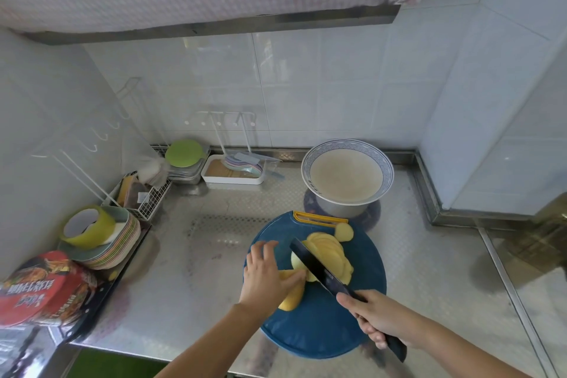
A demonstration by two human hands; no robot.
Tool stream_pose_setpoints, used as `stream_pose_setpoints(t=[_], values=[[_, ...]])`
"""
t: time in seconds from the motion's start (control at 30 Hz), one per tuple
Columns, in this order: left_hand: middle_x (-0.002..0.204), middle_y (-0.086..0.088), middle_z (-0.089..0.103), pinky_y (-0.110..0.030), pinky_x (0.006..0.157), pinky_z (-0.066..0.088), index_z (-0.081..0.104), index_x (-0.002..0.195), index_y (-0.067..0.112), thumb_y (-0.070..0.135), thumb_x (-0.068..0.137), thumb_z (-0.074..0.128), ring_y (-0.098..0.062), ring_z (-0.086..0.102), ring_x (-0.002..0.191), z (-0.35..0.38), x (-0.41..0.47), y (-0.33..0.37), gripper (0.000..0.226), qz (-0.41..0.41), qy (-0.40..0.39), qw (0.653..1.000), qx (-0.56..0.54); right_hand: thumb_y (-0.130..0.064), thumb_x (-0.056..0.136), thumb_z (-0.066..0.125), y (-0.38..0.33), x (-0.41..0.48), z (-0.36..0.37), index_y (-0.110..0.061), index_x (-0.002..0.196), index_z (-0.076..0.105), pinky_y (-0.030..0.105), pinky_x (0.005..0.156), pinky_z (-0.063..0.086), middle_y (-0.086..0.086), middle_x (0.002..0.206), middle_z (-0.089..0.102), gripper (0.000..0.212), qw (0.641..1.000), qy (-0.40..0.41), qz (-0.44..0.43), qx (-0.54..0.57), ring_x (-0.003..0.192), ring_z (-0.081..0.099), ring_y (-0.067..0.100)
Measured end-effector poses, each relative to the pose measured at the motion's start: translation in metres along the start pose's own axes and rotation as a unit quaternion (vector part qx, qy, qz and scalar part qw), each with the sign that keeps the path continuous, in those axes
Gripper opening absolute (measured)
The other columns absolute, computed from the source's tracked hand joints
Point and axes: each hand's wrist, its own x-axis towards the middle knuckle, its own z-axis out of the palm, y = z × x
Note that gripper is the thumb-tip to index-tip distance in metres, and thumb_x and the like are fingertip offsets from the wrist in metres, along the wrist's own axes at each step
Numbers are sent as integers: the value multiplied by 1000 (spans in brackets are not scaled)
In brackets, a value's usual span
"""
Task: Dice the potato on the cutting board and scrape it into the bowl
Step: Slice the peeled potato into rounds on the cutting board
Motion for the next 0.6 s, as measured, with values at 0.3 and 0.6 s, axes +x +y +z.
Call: stream_pose_setpoints(t=[0.3, 0.6], values=[[92, -7, 59, -27, 60, 58, 45, 113, 5, 75, 68, 63, -18, 66, 79, -5, -5, -12, 85, -253, -173, 936, -173, -66, 80, 57, -12, -12, -5, -15, 77, 41, 22, 42, 27, 1, 54, 33, 53, 997, -8, -19, 71, 42, 27, 12], [125, -3, 41, -29, 81, 54, 30, 141, 13, 42, 72, 80, -23, 50, 110, -6, -6, -33, 90, -191, -213, 922, -261, -66, 92, 41, -17, -8, 0, -13, 78, 40, 22, 40, 30, -2, 50, 35, 55, 994, 33, -81, -71, 39, 28, 13]])
